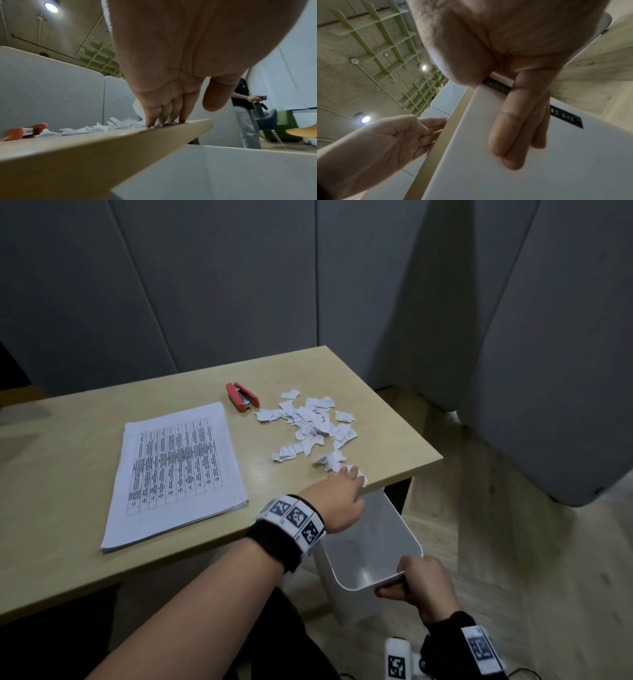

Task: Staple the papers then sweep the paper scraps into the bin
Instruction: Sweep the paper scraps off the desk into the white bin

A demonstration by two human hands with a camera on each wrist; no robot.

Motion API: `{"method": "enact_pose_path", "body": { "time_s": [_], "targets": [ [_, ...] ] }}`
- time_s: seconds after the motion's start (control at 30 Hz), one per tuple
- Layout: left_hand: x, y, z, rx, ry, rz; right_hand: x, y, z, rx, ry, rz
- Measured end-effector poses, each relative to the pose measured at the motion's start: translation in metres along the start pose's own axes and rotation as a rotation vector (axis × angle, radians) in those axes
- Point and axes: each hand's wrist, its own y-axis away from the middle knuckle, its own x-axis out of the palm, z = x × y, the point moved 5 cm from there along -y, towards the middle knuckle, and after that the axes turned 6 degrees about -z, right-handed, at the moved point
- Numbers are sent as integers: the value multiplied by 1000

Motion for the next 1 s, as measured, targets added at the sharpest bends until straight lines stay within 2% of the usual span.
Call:
{"method": "enact_pose_path", "body": {
  "time_s": [0.2,0.3,0.4,0.47,0.53,0.6,0.7,0.9,1.0],
  "targets": [
    [8,29,-24,49,48,15,2,-7,3,-7,-17,-13],
    [-11,34,-28,59,128,-110,2,-10,5,-4,-25,-6],
    [-45,25,-8,-55,213,-299,2,-11,8,3,-21,-7],
    [-60,9,26,-209,204,-344,3,-11,11,-11,-9,-10],
    [-65,-3,62,-395,117,-272,4,-11,11,-22,-6,-17],
    [-61,-7,85,-518,-6,-108,3,-12,9,-20,-2,-28],
    [-46,-7,85,-493,-20,57,3,-15,9,-25,10,-42],
    [-23,-1,60,-405,55,90,6,-14,9,-38,42,-37],
    [-11,6,38,-312,92,85,4,-13,10,-47,47,-39]
  ]
}}
